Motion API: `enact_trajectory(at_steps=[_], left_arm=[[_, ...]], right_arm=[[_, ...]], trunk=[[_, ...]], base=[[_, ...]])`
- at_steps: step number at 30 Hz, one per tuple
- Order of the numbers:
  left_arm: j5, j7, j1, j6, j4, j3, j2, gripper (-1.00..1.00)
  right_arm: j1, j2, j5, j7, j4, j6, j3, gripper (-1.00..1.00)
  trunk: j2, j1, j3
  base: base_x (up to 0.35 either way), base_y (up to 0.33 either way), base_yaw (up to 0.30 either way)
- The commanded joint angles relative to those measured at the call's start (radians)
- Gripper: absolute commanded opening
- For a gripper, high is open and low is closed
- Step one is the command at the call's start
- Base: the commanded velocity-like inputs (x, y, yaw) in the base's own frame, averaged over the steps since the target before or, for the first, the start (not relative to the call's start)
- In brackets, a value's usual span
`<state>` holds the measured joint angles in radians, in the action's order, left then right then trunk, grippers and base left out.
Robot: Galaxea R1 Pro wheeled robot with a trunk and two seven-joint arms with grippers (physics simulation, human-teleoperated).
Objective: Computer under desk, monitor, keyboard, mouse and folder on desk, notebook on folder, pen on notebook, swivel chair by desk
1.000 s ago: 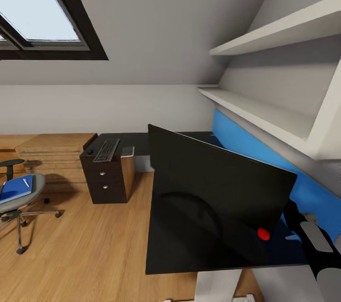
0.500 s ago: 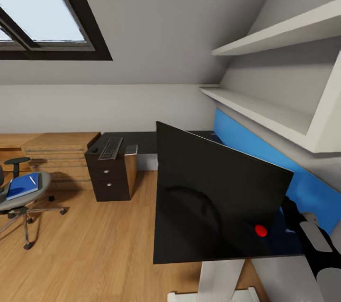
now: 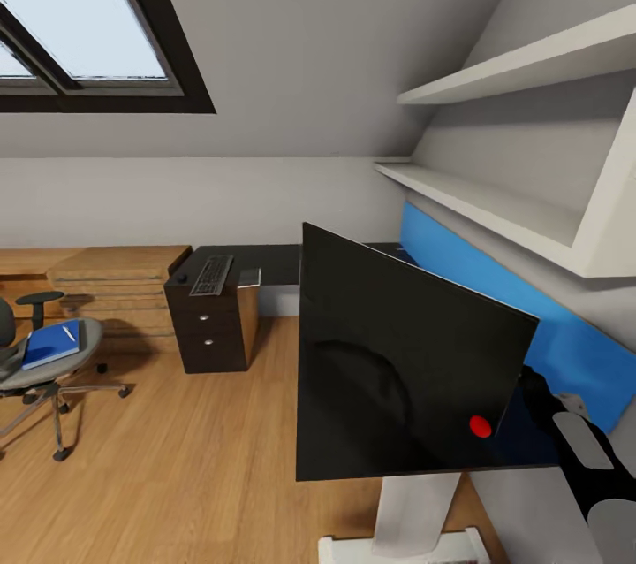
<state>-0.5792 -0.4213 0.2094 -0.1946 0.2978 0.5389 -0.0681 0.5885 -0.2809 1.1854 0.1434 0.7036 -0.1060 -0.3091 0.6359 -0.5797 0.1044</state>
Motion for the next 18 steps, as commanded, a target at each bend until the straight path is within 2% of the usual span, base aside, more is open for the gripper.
enact_trajectory(at_steps=[1,7,11,18], left_arm=[[-0.01,-0.005,0.001,-0.005,0.0,0.009,0.0,1.0],[-0.01,-0.005,0.001,-0.005,0.0,0.01,-0.001,1.0],[-0.01,-0.005,0.001,-0.005,0.0,0.01,0.0,1.0],[-0.01,-0.005,0.001,-0.005,0.0,0.01,0.0,1.0]], right_arm=[[0.001,0.0,0.007,0.005,0.002,-0.005,-0.001,1.0],[0.001,0.001,0.01,0.001,0.0,0.001,-0.002,1.0],[0.001,0.001,0.015,-0.041,-0.001,0.035,-0.009,1.0],[0.001,0.003,0.016,-0.114,-0.001,0.053,-0.012,1.0]], trunk=[[0.002,0.0,0.002],[0.002,0.0,0.002],[0.002,0.0,0.002],[0.002,0.0,0.002]], base=[[-0.003,-0.002,0.0],[0.034,-0.157,0.0],[0.103,-0.17,0.0],[0.018,-0.028,0.0]])
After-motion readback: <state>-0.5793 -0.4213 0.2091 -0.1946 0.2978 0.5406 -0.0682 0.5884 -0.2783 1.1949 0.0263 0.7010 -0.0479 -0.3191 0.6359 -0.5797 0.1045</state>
